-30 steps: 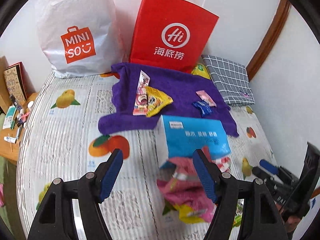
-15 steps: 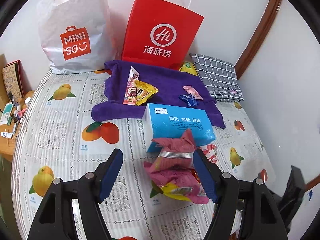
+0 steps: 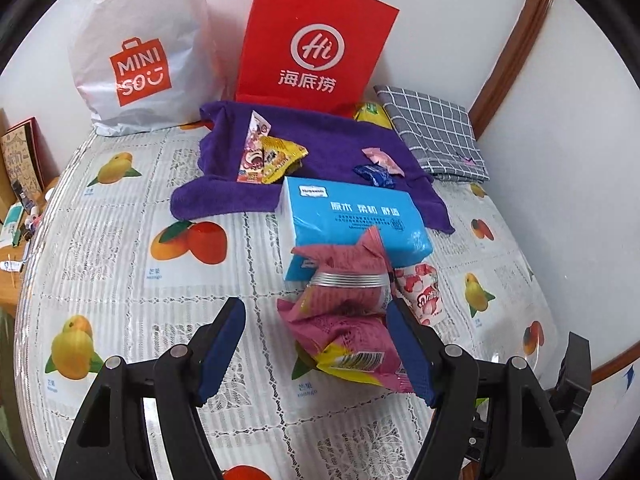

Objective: Organize snacks
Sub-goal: 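Grasp the pink silver-banded bag with the left gripper while the right grasps the green snack bag, then carry the pink bag with the left gripper while the right carries the green bag to the towel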

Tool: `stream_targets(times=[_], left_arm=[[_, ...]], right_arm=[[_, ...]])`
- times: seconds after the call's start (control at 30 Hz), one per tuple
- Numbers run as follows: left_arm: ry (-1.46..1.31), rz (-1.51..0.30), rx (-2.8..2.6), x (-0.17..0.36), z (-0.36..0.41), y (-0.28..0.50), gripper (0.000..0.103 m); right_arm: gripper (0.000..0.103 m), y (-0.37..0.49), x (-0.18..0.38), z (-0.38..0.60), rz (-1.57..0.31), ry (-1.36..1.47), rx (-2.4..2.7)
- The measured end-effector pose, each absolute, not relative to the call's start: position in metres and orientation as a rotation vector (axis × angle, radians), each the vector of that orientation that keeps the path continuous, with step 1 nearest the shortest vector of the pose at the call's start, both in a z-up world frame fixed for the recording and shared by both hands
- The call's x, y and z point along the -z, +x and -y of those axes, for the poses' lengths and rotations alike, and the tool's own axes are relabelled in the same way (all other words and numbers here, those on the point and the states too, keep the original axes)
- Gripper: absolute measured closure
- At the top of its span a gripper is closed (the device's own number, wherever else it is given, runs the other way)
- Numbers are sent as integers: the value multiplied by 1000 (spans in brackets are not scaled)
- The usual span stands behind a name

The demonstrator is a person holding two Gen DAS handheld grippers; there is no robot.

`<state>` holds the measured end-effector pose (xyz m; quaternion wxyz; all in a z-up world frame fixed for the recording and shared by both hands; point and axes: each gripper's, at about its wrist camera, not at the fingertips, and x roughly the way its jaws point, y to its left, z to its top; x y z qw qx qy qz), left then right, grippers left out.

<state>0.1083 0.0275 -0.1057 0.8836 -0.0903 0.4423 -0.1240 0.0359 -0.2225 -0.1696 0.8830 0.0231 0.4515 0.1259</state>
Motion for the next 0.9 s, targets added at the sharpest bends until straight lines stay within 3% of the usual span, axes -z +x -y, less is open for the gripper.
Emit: stream_targets(times=[0.5, 0.6, 0.9], left_arm=[[-158, -954, 304, 128, 0, 131, 32], [-123, -936, 299, 127, 10, 139, 19], [-68, -999, 229, 146, 31, 162, 19]], right_arm=[[45, 52, 157, 239, -892, 20, -252], [45, 57, 156, 243, -889, 28, -246], [45, 65, 161, 256, -899, 69, -238]])
